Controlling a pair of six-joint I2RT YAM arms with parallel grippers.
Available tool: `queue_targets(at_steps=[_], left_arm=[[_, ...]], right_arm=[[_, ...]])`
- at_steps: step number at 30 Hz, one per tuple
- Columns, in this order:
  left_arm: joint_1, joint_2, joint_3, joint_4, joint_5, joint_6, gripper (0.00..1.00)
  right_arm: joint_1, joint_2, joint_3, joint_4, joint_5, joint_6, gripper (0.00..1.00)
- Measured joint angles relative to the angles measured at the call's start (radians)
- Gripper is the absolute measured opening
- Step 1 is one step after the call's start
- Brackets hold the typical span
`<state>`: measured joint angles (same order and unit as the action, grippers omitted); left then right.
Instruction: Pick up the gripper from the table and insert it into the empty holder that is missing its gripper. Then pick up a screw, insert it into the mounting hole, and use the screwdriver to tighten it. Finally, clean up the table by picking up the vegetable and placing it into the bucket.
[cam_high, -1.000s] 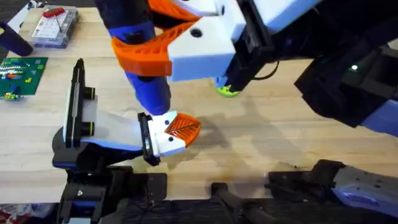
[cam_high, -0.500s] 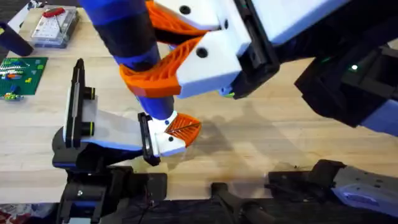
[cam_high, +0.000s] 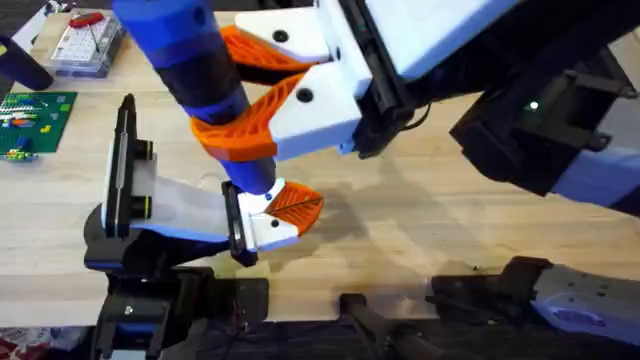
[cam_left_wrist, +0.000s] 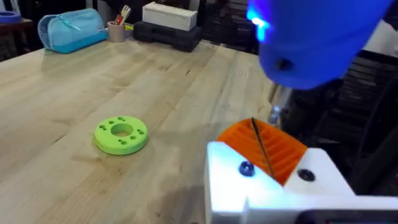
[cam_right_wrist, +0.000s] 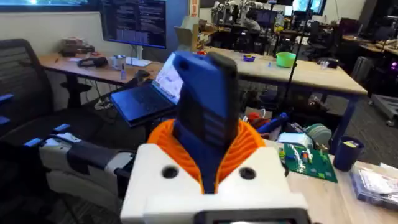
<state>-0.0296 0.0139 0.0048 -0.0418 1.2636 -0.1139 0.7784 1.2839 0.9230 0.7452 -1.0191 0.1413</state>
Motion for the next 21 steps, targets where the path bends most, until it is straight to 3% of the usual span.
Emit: queue_targets(at_steps=[21], left_arm=[[0.0,0.0,0.0,0.0,0.0,0.0,0.014]], right_arm=[[0.0,0.0,-0.062,0.048,0.013,0.001,0.059]])
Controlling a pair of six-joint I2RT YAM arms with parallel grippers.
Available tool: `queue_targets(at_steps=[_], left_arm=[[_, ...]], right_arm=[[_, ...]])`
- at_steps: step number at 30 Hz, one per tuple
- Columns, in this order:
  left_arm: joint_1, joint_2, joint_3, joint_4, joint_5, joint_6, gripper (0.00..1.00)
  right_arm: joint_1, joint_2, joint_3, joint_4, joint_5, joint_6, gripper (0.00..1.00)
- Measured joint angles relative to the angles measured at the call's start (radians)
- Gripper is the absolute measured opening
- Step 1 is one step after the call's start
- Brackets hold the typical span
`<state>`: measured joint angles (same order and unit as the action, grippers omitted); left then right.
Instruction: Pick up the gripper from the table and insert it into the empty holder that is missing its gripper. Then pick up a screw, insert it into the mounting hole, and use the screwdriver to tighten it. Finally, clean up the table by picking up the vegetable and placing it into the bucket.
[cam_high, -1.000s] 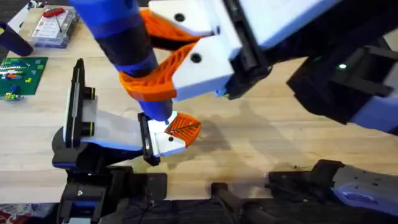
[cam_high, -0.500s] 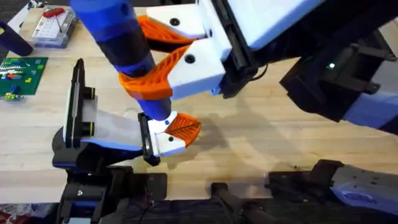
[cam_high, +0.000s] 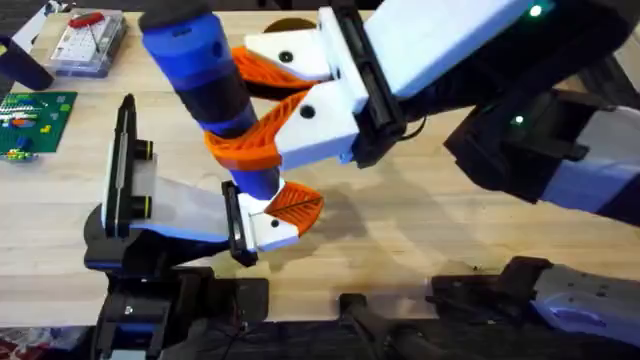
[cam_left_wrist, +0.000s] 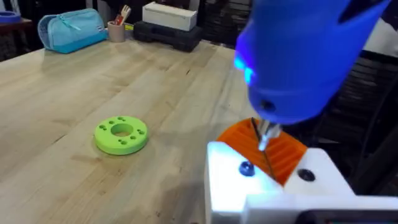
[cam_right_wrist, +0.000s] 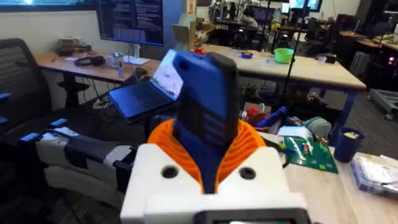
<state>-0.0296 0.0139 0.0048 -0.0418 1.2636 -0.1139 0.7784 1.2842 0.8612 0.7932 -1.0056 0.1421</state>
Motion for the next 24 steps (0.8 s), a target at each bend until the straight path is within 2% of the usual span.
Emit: queue_targets(at_steps=[24], left_arm=[[0.0,0.0,0.0,0.0,0.0,0.0,0.015]], right_arm=[[0.0,0.016,-0.022,0.031,0.04,0.011,0.059]])
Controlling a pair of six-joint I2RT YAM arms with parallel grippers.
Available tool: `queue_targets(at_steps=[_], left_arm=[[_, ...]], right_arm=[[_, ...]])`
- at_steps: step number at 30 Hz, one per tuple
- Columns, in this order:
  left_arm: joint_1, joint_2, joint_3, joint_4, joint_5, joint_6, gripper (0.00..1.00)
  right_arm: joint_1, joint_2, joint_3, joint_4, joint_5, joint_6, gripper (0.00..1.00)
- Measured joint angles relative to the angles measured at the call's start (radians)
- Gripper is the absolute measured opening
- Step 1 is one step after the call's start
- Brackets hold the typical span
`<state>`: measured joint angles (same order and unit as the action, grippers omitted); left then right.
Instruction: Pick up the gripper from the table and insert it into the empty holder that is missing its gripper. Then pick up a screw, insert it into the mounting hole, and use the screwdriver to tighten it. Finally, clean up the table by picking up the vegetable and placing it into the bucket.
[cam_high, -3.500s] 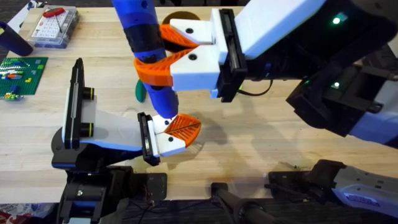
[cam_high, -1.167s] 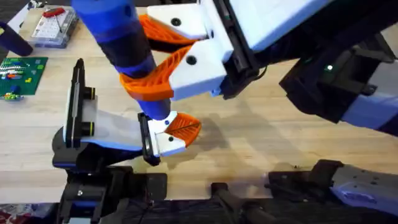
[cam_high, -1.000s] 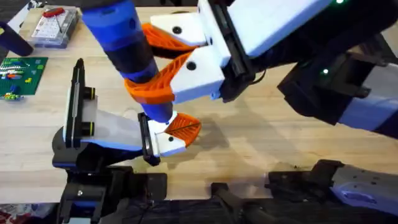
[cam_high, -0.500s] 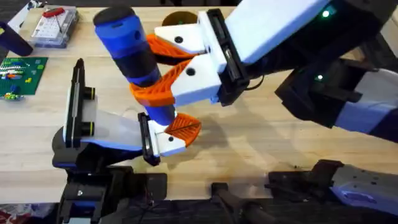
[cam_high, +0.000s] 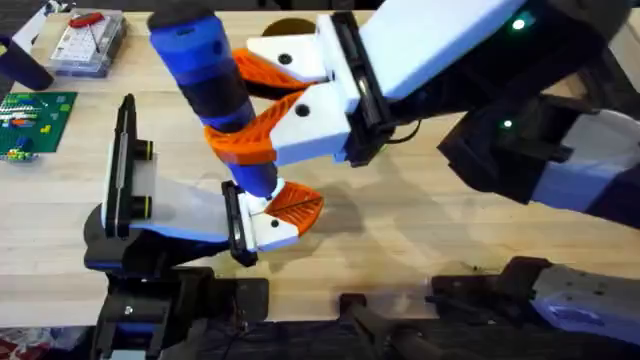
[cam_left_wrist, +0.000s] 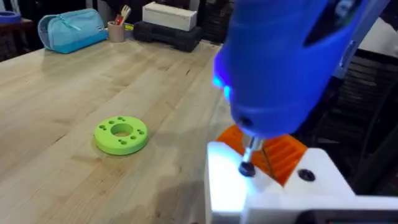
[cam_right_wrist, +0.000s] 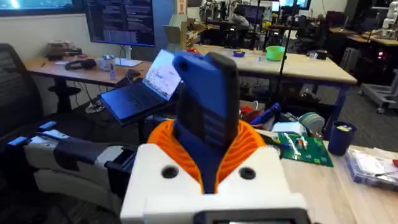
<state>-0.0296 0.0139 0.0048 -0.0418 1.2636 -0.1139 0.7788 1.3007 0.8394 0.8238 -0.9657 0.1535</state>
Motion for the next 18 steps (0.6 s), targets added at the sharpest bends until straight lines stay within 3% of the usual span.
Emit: queue_targets(at_steps=[18], left_arm=[[0.0,0.0,0.0,-0.005,0.0,0.0,0.015]], right_arm=[[0.0,0.025,0.0,0.025,0.003,0.05,0.059]])
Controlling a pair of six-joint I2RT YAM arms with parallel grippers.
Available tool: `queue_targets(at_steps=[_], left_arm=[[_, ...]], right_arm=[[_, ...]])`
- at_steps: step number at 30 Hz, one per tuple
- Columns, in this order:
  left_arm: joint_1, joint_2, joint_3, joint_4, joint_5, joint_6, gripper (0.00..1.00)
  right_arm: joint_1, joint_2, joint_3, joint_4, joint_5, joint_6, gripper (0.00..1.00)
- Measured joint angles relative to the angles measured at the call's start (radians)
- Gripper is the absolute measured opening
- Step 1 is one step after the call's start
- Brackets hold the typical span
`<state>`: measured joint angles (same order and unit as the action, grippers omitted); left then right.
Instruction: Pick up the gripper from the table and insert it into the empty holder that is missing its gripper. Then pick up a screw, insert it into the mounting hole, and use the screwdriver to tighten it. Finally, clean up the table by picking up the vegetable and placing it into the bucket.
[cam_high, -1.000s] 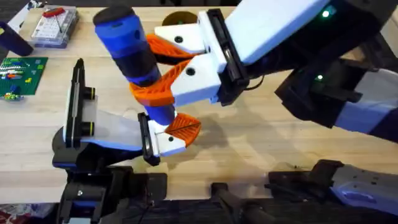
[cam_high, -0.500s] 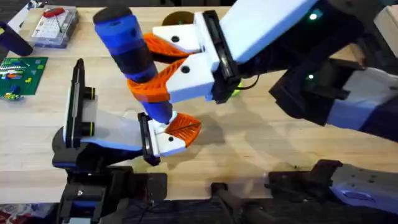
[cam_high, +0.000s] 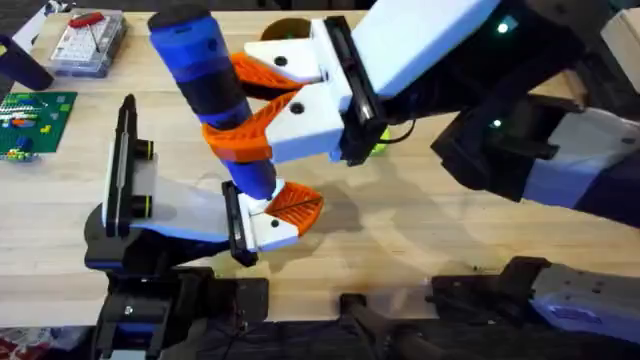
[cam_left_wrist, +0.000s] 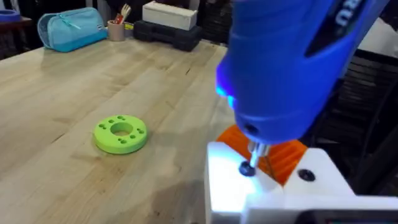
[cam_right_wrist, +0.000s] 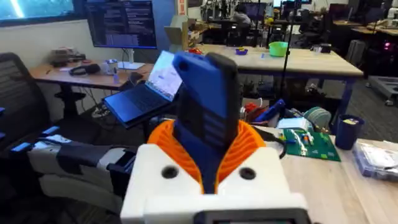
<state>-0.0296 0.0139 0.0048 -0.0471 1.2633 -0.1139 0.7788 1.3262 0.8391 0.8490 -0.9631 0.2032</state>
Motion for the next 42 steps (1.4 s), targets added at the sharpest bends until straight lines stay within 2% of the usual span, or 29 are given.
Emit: queue_targets(at_steps=[42], left_arm=[[0.0,0.0,0.0,-0.001,0.0,0.0,0.015]], right_arm=[[-0.016,0.0,-0.001,-0.026,-0.017,-0.025,0.058]])
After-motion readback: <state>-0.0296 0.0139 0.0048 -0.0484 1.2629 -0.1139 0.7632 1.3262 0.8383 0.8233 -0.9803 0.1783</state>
